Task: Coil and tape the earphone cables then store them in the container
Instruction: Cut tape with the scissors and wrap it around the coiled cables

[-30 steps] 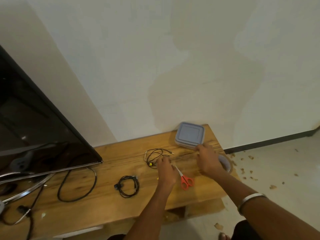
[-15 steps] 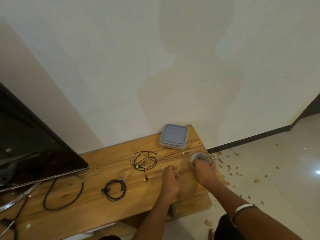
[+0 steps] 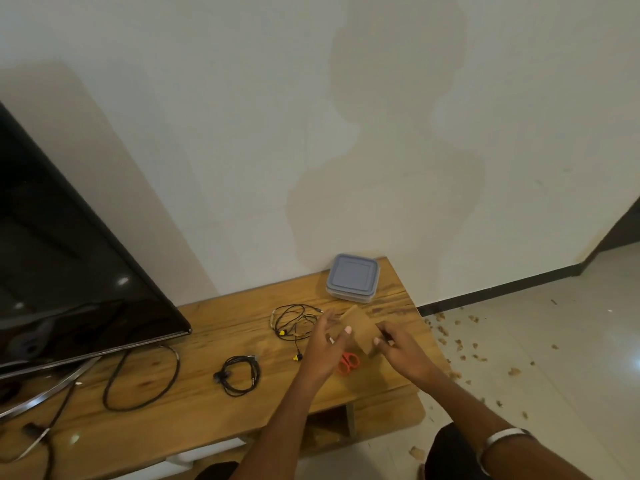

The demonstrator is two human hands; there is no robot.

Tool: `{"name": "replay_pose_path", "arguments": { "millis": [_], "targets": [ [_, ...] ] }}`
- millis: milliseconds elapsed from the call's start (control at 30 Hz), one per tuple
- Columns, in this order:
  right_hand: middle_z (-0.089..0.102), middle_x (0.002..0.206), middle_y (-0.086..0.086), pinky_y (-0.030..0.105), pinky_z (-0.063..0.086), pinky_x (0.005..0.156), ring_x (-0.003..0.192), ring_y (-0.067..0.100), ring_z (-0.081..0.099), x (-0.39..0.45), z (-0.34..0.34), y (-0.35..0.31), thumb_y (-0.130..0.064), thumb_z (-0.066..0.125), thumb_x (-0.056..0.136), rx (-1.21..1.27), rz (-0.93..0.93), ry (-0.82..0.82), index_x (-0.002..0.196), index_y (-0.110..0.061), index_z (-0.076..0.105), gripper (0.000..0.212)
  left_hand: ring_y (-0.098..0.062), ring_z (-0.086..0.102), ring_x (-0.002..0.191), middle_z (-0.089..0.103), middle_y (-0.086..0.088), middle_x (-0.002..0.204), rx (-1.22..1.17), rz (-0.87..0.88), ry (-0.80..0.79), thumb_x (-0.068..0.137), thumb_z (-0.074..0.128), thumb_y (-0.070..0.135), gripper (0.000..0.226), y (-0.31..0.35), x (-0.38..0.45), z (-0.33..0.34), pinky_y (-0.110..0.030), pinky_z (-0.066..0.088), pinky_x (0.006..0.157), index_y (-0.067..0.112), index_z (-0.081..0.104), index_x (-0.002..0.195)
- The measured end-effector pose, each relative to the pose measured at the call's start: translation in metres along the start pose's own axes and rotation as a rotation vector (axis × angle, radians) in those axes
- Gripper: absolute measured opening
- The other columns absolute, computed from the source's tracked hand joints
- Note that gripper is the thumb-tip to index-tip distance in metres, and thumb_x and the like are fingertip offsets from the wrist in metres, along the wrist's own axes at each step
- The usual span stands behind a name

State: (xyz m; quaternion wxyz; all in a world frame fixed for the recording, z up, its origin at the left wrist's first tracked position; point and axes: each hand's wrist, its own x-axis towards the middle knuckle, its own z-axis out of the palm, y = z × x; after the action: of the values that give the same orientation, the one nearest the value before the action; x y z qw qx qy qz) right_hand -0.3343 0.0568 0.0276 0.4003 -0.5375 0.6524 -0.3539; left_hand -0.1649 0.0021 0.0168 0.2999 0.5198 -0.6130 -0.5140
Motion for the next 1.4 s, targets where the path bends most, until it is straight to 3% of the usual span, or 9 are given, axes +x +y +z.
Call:
{"name": "replay_pose_path", "arguments": {
  "millis": [67, 200, 300, 467, 833, 1033, 1133, 1267, 1400],
  "targets": [
    [0.062, 0.092, -0.008, 0.013, 0.044, 0.073, 0.088, 0.006, 0.057, -0.008, 0.004, -0.003, -0.007, 0.054, 0.092, 0.036, -0.019, -0.033, 0.097, -0.024, 0.059, 0.019, -0.005, 0.042, 0.127, 0.044, 0.013, 0.137, -0.022, 0.011, -0.009, 0.093, 0.06, 0.035, 0.057, 0.003, -0.006, -0.007, -0.027, 0.038, 0.104, 0.032, 0.035, 0.144],
    [0.062, 0.094, -0.005, 0.011, 0.045, 0.075, 0.09, 0.01, 0.057, -0.02, 0.009, -0.009, -0.007, 0.053, 0.093, 0.097, -0.014, -0.094, 0.101, -0.017, 0.06, 0.015, 0.0, 0.042, 0.128, 0.046, 0.016, 0.139, -0.062, 0.08, -0.058, 0.093, 0.061, 0.03, 0.051, 0.002, -0.018, -0.019, -0.014, 0.039, 0.094, 0.039, 0.041, 0.14],
    [0.063, 0.099, 0.006, 0.017, 0.047, 0.079, 0.095, 0.018, 0.058, -0.024, 0.011, -0.012, -0.008, 0.054, 0.093, 0.142, 0.003, -0.125, 0.102, -0.012, 0.061, 0.012, 0.001, 0.044, 0.129, 0.049, 0.017, 0.14, -0.07, 0.126, -0.074, 0.094, 0.06, 0.027, 0.039, 0.001, -0.024, -0.025, -0.021, 0.042, 0.101, 0.045, 0.055, 0.128],
    [0.062, 0.105, 0.017, 0.021, 0.048, 0.074, 0.091, 0.016, 0.058, -0.03, 0.018, -0.014, -0.006, 0.052, 0.093, 0.235, 0.043, -0.169, 0.107, -0.003, 0.059, 0.016, 0.003, 0.048, 0.126, 0.058, 0.015, 0.132, -0.11, 0.167, -0.098, 0.095, 0.058, 0.017, 0.028, 0.0, -0.03, -0.033, -0.021, 0.045, 0.101, 0.027, 0.067, 0.12],
    [0.066, 0.101, 0.002, 0.019, 0.05, 0.073, 0.092, 0.01, 0.061, -0.033, 0.051, -0.015, -0.004, 0.05, 0.094, 0.278, 0.158, -0.255, 0.106, -0.01, 0.06, 0.016, 0.003, 0.051, 0.123, 0.06, 0.018, 0.126, -0.116, 0.058, -0.044, 0.093, 0.061, 0.017, 0.029, -0.031, -0.038, -0.052, -0.016, 0.044, 0.099, 0.033, 0.065, 0.117],
    [0.065, 0.11, 0.016, 0.046, 0.049, 0.096, 0.107, 0.029, 0.06, -0.028, 0.064, -0.009, -0.008, 0.053, 0.091, 0.237, 0.22, -0.306, 0.1, -0.007, 0.06, 0.011, 0.003, 0.049, 0.124, 0.059, 0.018, 0.129, -0.058, 0.041, -0.076, 0.093, 0.06, 0.017, 0.032, -0.045, -0.041, -0.062, -0.019, 0.04, 0.104, 0.035, 0.063, 0.119],
    [0.064, 0.113, 0.016, 0.045, 0.05, 0.096, 0.109, 0.029, 0.06, -0.026, 0.065, -0.006, -0.008, 0.054, 0.091, 0.241, 0.254, -0.322, 0.106, -0.002, 0.058, 0.017, 0.002, 0.049, 0.125, 0.058, 0.019, 0.131, -0.049, 0.042, -0.09, 0.094, 0.059, 0.017, 0.033, -0.05, -0.041, -0.062, -0.023, 0.039, 0.106, 0.033, 0.063, 0.122],
    [0.064, 0.113, 0.007, 0.035, 0.053, 0.09, 0.106, 0.02, 0.06, -0.024, 0.062, -0.01, -0.011, 0.05, 0.094, 0.237, 0.247, -0.349, 0.116, -0.01, 0.057, 0.023, 0.002, 0.049, 0.125, 0.058, 0.015, 0.131, -0.043, 0.035, -0.115, 0.095, 0.057, 0.014, 0.033, -0.048, -0.037, -0.062, -0.012, 0.039, 0.101, 0.032, 0.063, 0.122],
    [0.06, 0.104, -0.001, 0.028, 0.048, 0.079, 0.096, 0.015, 0.057, -0.006, 0.061, -0.02, -0.031, 0.051, 0.095, 0.0, 0.12, -0.247, 0.109, -0.021, 0.054, 0.018, 0.004, 0.05, 0.121, 0.058, 0.013, 0.13, -0.058, 0.014, -0.144, 0.097, 0.054, 0.013, 0.031, -0.046, -0.034, -0.064, -0.006, 0.042, 0.091, 0.025, 0.063, 0.124]
  ]
}}
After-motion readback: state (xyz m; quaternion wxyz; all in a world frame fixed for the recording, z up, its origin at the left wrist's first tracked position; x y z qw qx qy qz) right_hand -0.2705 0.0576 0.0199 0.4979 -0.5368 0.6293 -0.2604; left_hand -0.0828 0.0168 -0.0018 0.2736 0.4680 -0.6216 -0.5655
